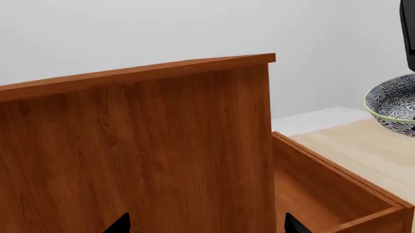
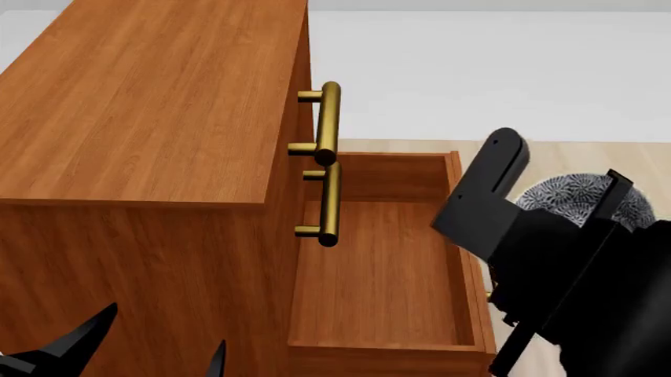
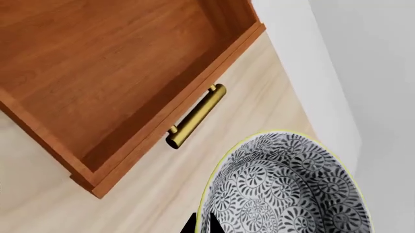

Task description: Put the bowl in the bottom drawer of the cabinet.

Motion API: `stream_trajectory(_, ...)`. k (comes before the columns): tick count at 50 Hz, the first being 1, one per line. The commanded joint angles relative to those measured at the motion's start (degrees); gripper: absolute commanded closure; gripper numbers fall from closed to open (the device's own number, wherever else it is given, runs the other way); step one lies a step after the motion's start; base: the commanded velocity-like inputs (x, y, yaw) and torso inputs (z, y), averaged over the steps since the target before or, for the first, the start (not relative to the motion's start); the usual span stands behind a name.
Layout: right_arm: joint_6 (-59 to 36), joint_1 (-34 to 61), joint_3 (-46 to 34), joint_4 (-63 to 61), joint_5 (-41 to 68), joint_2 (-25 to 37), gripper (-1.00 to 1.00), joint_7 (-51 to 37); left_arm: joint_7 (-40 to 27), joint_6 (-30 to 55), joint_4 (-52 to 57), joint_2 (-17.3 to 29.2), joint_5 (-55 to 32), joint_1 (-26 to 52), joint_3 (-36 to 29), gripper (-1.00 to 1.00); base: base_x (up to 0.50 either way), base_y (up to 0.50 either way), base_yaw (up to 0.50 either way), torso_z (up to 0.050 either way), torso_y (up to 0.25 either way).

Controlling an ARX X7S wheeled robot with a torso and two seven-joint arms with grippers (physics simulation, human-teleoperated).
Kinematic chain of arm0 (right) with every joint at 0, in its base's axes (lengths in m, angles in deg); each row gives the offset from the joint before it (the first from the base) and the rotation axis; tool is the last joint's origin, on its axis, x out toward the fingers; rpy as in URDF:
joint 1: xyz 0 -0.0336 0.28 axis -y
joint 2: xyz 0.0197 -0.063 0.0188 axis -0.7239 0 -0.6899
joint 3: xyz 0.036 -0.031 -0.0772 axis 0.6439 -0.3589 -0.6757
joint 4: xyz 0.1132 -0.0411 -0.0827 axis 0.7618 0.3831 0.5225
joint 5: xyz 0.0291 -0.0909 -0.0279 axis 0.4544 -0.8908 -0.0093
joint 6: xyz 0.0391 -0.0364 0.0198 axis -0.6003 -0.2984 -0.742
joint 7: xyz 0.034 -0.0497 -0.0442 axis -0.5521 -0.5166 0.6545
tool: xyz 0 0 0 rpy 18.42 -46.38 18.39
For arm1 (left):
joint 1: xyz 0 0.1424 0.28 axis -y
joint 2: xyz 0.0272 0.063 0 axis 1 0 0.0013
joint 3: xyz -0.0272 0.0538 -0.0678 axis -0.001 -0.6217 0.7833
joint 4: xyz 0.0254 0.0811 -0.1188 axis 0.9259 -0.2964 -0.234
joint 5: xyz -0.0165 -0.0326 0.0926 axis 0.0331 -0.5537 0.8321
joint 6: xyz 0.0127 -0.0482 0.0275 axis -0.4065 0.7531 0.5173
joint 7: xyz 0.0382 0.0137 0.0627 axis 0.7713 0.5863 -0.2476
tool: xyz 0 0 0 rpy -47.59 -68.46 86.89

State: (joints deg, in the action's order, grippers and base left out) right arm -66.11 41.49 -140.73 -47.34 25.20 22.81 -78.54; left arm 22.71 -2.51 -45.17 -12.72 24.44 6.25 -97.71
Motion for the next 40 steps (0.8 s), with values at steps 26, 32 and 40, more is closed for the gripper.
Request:
stream_trajectory(26, 7.6, 0.0, 0.9, 11.1, -4.0, -6.5, 1.0, 0.7, -0.4, -0.2, 0.2, 0.4, 0.0, 0.1, -0.5, -1.0, 0.0, 0.0, 0.0, 0.0, 0.0)
stream_trajectory(32, 8.2, 0.2, 0.2, 11.0, -4.2, -6.6, 1.0, 1.4, -0.3, -0.5, -0.2, 0.4, -0.1, 0.0, -0.5, -1.0, 0.0, 0.0, 0.0, 0.0, 0.0)
stream_trajectory(40, 8.2, 0.2, 0.2, 11.0, -4.2, -6.6, 1.0, 1.4, -0.4, -0.6, -0.2, 0.4, -0.2, 0.1, -0.5, -1.0, 0.0, 0.0, 0.0, 0.002, 0.0)
